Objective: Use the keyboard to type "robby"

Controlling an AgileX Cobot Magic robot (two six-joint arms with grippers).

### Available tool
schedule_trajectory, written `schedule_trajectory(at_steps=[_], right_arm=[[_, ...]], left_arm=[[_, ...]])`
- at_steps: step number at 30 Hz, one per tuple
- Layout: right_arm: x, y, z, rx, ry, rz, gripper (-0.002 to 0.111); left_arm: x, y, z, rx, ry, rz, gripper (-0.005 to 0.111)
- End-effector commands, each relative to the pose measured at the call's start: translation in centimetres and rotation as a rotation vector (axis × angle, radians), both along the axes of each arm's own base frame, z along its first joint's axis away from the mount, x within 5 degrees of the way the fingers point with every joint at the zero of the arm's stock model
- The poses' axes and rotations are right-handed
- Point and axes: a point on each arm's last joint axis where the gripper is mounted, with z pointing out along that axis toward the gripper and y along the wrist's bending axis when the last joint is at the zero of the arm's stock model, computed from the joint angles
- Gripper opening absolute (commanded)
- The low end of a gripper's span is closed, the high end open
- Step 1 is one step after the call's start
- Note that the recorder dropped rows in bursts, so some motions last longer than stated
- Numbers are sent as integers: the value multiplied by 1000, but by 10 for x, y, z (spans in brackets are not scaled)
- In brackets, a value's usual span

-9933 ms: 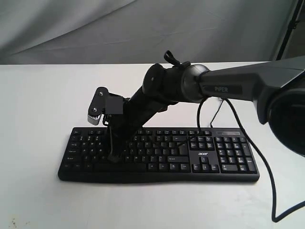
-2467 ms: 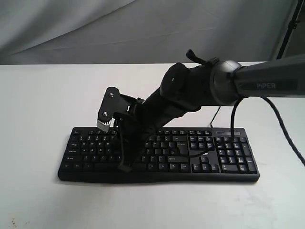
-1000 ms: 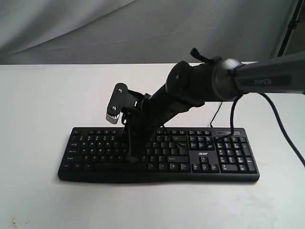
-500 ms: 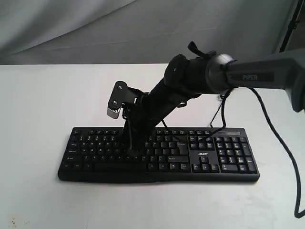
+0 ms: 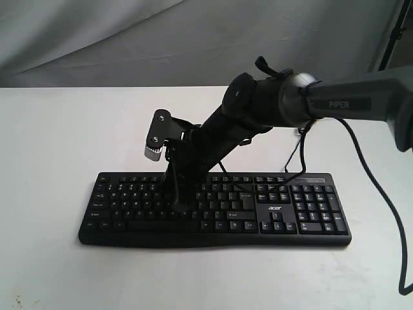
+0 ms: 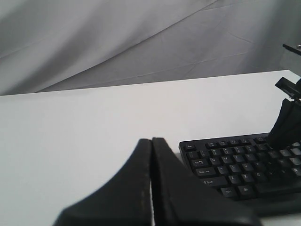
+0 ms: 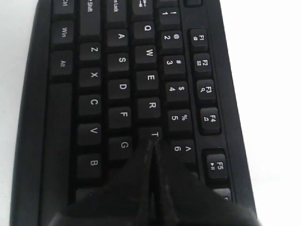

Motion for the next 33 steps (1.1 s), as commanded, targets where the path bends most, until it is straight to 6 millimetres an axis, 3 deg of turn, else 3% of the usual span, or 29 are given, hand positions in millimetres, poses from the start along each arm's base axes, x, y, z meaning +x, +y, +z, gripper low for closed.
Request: schedule_trajectory(at_steps=[1,21,28,33], right_arm=[[1,2,-6,11,19,-7,0],[1,2,-7,10,21,-7,0],[0,2,-21,-6,55,-4,0],[0,2,-17,-1,46,-5,0]], left_arm=[[0,0,-1,1,-5,-6,0],[0,0,-1,1,-5,-6,0],[0,0,-1,1,-5,-6,0],[0,0,-1,1,-5,-6,0]])
